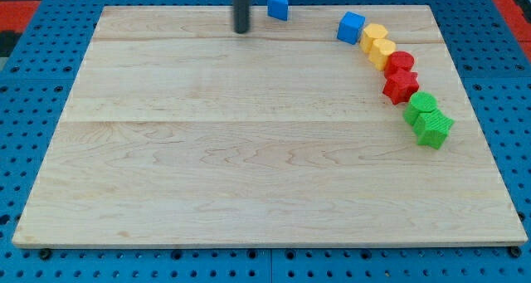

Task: Move the blue triangle slightly to the right side

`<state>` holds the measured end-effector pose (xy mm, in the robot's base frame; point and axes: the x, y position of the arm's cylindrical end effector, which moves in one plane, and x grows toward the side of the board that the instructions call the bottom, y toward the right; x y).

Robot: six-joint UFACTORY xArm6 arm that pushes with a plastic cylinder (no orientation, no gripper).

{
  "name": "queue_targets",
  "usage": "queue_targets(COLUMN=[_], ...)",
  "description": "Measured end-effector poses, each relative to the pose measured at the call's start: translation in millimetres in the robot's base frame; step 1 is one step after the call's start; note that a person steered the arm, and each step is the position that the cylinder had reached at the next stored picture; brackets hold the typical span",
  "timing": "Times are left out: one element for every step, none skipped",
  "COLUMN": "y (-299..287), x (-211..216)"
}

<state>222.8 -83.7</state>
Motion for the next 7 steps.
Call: queue_targets(y=[-25,-11,24,66,133,151,75], x=[-30,-31,-30,-31,-18,-5,-15])
